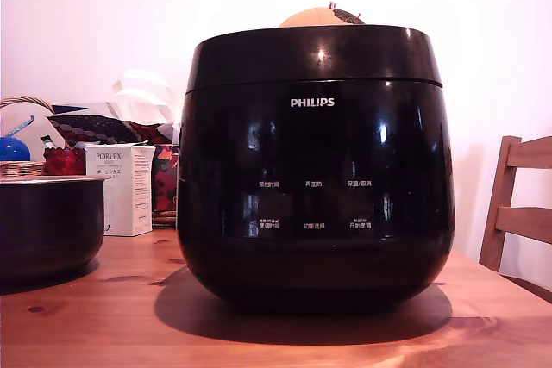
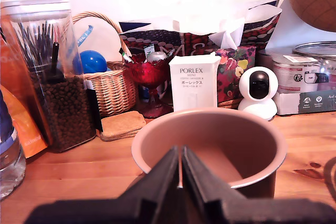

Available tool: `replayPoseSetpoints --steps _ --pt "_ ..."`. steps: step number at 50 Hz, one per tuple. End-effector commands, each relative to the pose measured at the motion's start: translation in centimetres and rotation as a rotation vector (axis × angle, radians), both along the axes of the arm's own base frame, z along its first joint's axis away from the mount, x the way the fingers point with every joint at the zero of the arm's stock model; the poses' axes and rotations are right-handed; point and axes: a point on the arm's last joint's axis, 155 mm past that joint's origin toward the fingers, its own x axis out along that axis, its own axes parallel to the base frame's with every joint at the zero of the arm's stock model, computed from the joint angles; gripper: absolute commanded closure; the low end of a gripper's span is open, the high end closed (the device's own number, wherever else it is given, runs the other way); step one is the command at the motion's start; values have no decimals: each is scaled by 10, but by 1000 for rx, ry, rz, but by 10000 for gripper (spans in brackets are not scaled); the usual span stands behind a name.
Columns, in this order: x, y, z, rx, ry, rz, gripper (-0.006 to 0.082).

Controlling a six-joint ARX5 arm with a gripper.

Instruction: Open the rice cooker by pressing the large metal button on the top of its lid with medium force

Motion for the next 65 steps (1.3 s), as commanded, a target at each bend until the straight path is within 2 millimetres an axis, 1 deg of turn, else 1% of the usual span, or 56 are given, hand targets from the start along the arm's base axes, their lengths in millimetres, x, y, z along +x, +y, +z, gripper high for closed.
replayPoseSetpoints --steps 1,24,27,29,30,31,33,34,35,36,37,39,40,42,43,45,46,53,60,65 --pt "-3 -28 -4 23 18 -148 791" --pt "-4 -31 2 21 -8 -161 791" --pt "-4 -32 4 10 -12 -167 791" --pt "-4 -32 6 -34 -17 -168 791" --pt "-4 -32 8 -33 -25 -168 791" --pt "-4 -33 11 -98 -30 -176 791" --pt "-5 -35 17 -109 -54 -187 791" --pt "-5 -36 20 -184 -58 -198 791" --pt "-6 -37 24 -201 -71 -206 791" --pt "-7 -40 29 -198 -91 -224 791" --pt "-8 -42 33 -273 -96 -243 791" --pt "-11 -47 42 -270 -129 -277 791" --pt "-12 -50 47 -339 -134 -302 791" --pt "-16 -56 56 -340 -162 -342 791" --pt "-19 -60 60 -385 -168 -371 791" --pt "-23 -66 68 -377 -188 -410 791" --pt "-25 -69 72 -416 -188 -438 791" --pt "-42 -89 96 -445 -205 -570 791" --pt "-56 -108 109 -431 -168 -679 791" --pt "-60 -119 115 -428 -123 -742 791"
